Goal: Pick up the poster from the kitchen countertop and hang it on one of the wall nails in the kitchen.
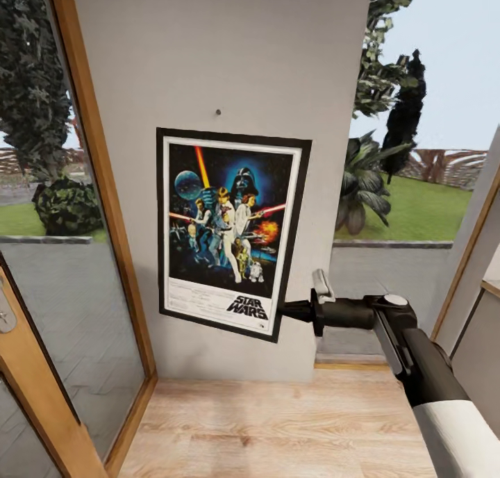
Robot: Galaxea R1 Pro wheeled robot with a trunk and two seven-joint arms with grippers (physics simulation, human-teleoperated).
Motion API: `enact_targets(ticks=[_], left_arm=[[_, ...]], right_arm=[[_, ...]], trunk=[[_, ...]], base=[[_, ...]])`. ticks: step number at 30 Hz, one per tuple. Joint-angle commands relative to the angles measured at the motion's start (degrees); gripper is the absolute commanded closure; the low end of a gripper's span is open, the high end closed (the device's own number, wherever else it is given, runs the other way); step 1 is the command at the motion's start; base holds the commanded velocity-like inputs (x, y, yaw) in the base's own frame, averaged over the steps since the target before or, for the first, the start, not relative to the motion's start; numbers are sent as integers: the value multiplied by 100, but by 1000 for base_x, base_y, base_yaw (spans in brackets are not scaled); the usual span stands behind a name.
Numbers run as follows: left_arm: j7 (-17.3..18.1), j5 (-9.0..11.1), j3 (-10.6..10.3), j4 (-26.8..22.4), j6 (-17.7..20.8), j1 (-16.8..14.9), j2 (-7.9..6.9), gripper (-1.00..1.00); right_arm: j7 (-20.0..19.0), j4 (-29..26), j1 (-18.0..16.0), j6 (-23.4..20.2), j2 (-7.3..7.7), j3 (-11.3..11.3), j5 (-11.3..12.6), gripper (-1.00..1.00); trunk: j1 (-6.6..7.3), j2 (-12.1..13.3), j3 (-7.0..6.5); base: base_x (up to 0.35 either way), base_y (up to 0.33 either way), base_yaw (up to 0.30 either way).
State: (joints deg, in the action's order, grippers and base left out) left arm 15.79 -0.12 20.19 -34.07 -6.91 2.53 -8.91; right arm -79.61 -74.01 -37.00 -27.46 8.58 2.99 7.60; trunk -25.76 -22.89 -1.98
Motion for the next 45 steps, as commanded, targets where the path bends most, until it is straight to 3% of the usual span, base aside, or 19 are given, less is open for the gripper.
enact_targets(ticks=[1, 4, 11, 16, 23, 30, 32, 36, 39, 40, 45], left_arm=[[38, -1, 24, -3, -5, 2, 3, -100], [38, -3, 22, -3, -4, 2, 3, -100], [38, -6, 20, -3, -6, 2, 3, -100], [38, -6, 20, -3, -6, 2, 3, -100], [38, -6, 20, -3, -4, 2, 3, -100], [38, -6, 20, -3, -3, 2, 3, -100], [38, -6, 20, -3, -4, 2, 3, -100], [38, -6, 20, -3, -4, 2, 3, -100], [38, -6, 20, -3, -3, 2, 3, -100], [38, -6, 20, -3, -3, 2, 3, -100], [38, -6, 20, -3, -3, 2, 3, -100]], right_arm=[[-5, -11, -54, -157, -11, 12, 38, 100], [-4, -35, -191, -317, -51, 15, 30, 100], [-5, -32, -852, -847, -90, 17, 23, 100], [-3, 17, -1509, -1500, -100, 17, 22, 100], [20, 304, -1923, -1644, -102, 17, 20, 100], [156, 566, -2100, -1662, -105, 18, 19, 100], [246, 607, -2128, -1666, -205, 18, 15, 100], [265, 613, -2205, -1688, -262, 18, 13, 100], [263, 610, -2265, -1851, -267, 18, 15, 100], [262, 611, -2437, -2085, -269, 24, 18, 100], [262, 615, -2516, -2160, -266, 97, 20, 100]], trunk=[[-2, -3, 1], [-2, -3, 1], [-2, -3, 1], [-2, -3, 1], [-2, -3, 1], [-2, -3, 1], [-2, -3, 1], [-2, -3, 1], [-2, -3, 1], [-2, -3, 1], [-2, -3, 1]], base=[[0, 0, 0], [0, 0, 0], [0, 0, 0], [0, 0, 0], [0, 0, 0], [0, 0, 0], [0, 0, 0], [0, 0, 0], [0, 0, 0], [0, 0, 0], [0, 0, 0]])
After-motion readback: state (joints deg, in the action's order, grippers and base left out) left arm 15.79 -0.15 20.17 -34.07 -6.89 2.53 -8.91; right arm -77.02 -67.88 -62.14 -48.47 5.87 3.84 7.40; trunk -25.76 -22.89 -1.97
